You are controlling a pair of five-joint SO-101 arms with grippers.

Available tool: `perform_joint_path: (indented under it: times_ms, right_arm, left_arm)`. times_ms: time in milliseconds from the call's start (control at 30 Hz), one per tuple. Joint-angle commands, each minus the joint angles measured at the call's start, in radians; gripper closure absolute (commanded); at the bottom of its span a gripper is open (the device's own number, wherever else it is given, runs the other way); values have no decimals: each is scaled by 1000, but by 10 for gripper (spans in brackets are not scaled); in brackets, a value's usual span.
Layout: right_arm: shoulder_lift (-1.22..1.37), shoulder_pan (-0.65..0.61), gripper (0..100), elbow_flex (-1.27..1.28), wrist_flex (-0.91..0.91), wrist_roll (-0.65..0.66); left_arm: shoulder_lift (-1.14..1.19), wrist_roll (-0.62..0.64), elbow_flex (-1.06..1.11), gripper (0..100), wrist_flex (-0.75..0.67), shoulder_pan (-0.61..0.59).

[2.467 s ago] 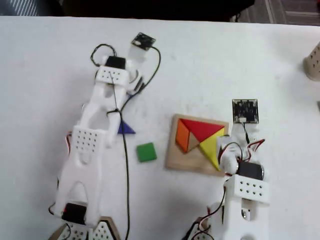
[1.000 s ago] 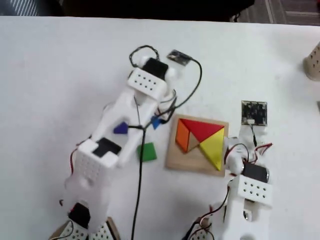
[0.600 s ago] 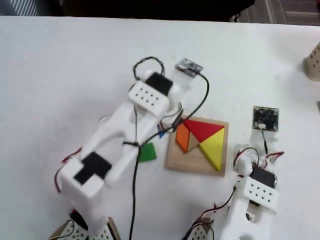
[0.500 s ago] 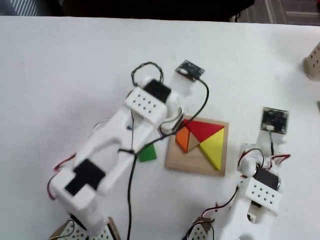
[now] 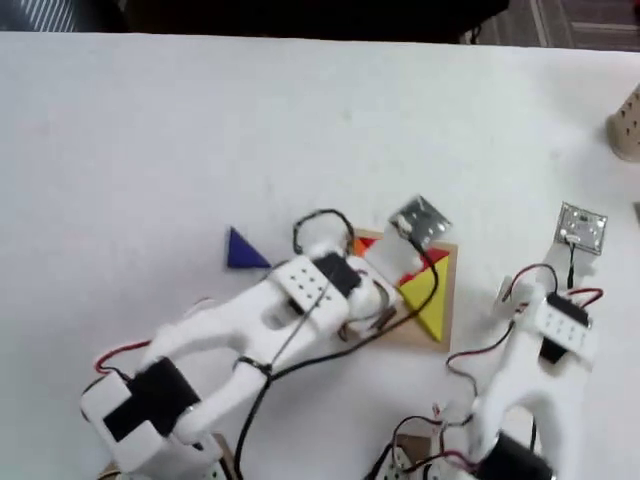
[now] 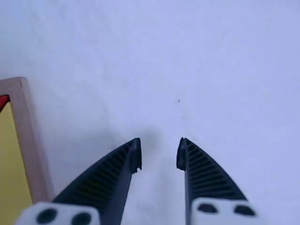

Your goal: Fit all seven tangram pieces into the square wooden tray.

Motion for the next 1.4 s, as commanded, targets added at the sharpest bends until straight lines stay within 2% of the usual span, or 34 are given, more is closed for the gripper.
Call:
perform_joint_path:
  times_ms: [0,100,433,800,1000,1133,1367]
  right_arm:
    - [47,7,865,-89,27,-11]
    - [58,5,865,-94,27,-11]
    - [58,-1,865,-94,27,-5]
    - [59,-19,865,-91,27,-3]
    - [59,-22,865,-91,27,-3]
    - [59,-24,865,-89,27,-3]
    - [59,-24,865,-89,27,-3]
  left_arm:
    - [12,2,-6,828,-34,65]
    - [39,2,-8,800,-48,68]
    - [50,3,-5,812,-89,107]
    - [-12,3,0,812,-83,77]
    - [-202,6,72,812,-60,-21]
    - [-157,11,114,814,-81,-51]
    - [31,3,92,961,-143,-18]
